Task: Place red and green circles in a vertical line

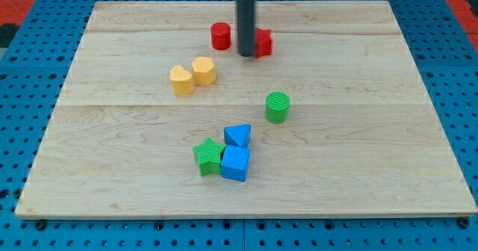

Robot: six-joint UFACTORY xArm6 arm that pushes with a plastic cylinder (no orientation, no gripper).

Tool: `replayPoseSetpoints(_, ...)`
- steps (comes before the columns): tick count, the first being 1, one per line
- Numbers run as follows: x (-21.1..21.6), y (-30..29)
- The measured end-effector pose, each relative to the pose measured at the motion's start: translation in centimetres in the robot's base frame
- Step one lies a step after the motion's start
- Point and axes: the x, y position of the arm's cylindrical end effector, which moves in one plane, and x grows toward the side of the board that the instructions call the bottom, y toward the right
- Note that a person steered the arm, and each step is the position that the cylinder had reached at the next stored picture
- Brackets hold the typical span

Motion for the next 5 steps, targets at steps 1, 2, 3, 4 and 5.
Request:
replayPoseSetpoints(1, -0.1, 1.0)
replayPoseSetpoints(2, -4.8, 1.3)
replayPoseSetpoints(3, -3.2, 4.0)
replayPoseSetpoints(4, -3.4, -5.1)
replayPoseSetpoints(5, 0.2, -8.0)
